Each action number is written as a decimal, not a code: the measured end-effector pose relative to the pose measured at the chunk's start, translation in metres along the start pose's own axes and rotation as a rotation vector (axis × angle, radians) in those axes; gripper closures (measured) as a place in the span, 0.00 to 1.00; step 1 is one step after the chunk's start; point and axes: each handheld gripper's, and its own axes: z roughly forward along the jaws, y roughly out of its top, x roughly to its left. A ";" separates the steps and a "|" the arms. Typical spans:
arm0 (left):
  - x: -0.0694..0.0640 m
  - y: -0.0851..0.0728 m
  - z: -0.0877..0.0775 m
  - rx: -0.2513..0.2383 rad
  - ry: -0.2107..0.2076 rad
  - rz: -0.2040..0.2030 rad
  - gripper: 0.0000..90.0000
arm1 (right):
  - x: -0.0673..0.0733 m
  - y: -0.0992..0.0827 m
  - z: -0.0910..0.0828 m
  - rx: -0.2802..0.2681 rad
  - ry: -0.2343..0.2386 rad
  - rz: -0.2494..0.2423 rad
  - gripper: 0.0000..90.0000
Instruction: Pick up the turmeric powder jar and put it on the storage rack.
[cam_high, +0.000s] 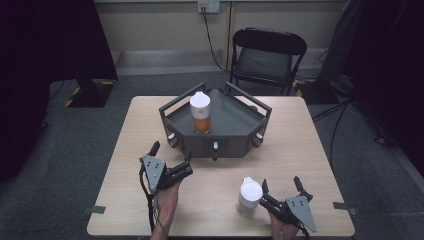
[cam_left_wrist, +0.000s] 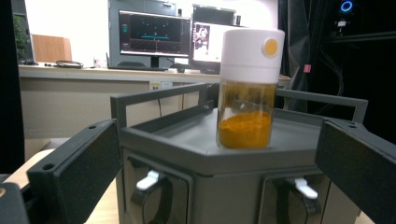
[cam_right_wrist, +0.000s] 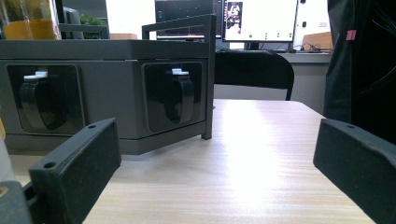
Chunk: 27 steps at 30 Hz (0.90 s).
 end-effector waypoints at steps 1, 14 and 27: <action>0.000 -0.001 -0.001 0.003 0.002 0.005 0.00 | 0.000 0.000 0.000 0.000 0.000 0.000 0.00; 0.003 -0.019 -0.014 0.039 0.029 -0.005 0.00 | 0.000 0.000 0.000 0.000 0.000 0.000 0.00; -0.007 -0.045 -0.029 0.048 0.089 0.019 0.00 | 0.000 0.000 0.000 0.000 -0.001 0.000 0.00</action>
